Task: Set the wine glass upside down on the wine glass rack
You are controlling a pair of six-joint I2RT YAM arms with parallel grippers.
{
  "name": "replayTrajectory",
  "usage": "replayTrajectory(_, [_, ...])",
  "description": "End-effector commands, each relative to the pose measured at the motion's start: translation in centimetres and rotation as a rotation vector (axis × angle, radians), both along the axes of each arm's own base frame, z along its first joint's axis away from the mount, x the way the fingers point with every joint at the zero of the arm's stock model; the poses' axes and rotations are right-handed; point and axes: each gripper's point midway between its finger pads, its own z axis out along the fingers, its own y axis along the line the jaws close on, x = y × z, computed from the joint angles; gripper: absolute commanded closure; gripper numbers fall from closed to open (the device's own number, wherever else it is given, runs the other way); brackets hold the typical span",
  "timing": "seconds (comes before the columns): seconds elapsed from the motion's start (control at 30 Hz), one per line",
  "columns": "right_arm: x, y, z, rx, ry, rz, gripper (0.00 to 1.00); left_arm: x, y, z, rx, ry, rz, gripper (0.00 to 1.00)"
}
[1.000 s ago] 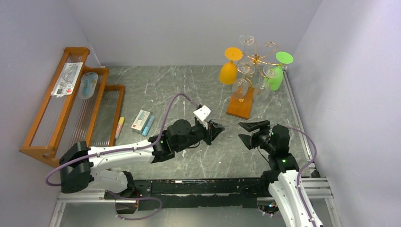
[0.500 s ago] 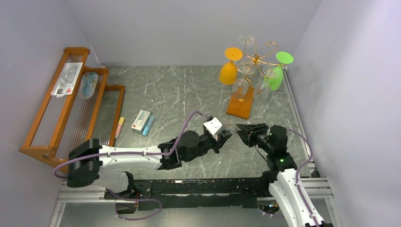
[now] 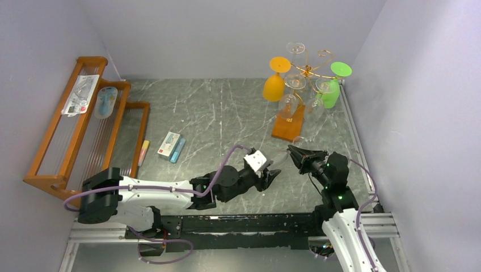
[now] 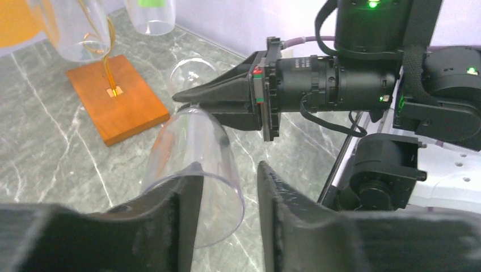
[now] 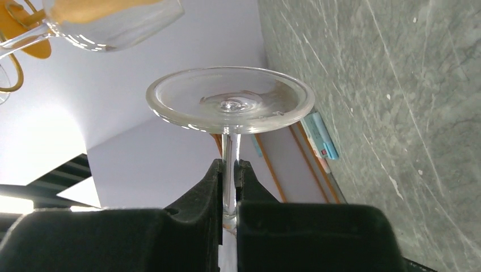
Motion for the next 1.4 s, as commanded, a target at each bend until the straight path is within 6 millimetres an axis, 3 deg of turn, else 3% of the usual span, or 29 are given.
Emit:
replayTrajectory(0.0, [-0.3,-0.8,-0.1,-0.069,-0.014,-0.036,1.00,0.4,1.8,3.3,-0.130,0.011,0.044,0.43])
replayTrajectory(0.1, [-0.4,-1.2,-0.5,-0.119,-0.024,-0.045,1.00,-0.5,2.5,5.4,-0.160,0.062,0.010,0.26])
replayTrajectory(0.23, [-0.7,-2.4,0.3,-0.282,-0.072,-0.064,1.00,-1.6,3.4,7.4,-0.164,0.097,-0.039,0.17])
replayTrajectory(0.5, [-1.5,-4.1,1.7,-0.471,-0.188,-0.102,1.00,-2.1,5.5,9.7,-0.214,0.121,-0.038,0.14])
replayTrajectory(0.7, [-1.8,-4.2,5.4,-0.715,-0.512,-0.087,1.00,-1.6,5.1,10.9,-0.177,0.139,-0.027,0.12])
replayTrajectory(0.93, [-3.9,-1.8,10.0,-0.920,-0.969,-0.007,1.00,-0.3,1.9,10.9,-0.150,0.273,-0.186,0.10])
replayTrajectory(1.13, [-5.3,0.6,12.3,-1.031,-1.222,0.114,1.00,-1.2,-0.6,12.2,-0.172,0.331,-0.358,0.12])
replayTrajectory(1.27, [-6.1,1.7,13.4,-1.088,-1.356,0.180,1.00,-1.4,-0.9,13.3,-0.214,0.415,-0.415,0.10])
replayTrajectory(1.37, [-6.0,1.9,14.2,-1.149,-1.423,0.175,1.00,-0.3,-0.1,14.1,-0.265,0.565,-0.395,0.07])
